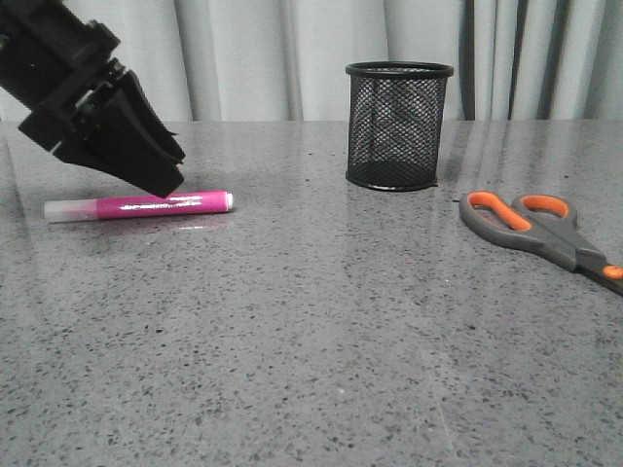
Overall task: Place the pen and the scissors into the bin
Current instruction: 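Lower the left gripper over the pink marker and close on it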
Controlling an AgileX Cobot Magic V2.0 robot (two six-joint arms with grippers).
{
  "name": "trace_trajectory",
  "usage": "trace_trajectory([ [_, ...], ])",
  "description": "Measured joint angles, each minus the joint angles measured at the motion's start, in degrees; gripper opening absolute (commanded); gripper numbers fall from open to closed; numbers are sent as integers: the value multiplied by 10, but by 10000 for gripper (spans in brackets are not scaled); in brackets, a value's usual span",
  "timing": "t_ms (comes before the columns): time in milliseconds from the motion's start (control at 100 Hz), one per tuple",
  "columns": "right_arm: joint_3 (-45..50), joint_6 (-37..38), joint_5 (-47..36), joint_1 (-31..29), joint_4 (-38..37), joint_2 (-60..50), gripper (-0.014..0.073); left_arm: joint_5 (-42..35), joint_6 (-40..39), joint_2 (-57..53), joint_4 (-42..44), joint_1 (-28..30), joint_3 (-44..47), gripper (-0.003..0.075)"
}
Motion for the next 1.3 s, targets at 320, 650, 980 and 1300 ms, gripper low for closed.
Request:
trace_trajectory([
  [320, 0, -5, 0, 0, 0, 0, 412, -1, 1, 20, 22, 0, 0, 309],
  [650, 0, -6, 0, 0, 0, 0, 412, -1, 1, 20, 36, 0, -1, 249],
  [980, 0, -7, 0, 0, 0, 0, 412, 0, 1, 20, 43, 0, -4, 249],
  [1300, 0, -7, 0, 0, 0, 0, 412, 18, 1, 20, 55, 0, -6, 221],
])
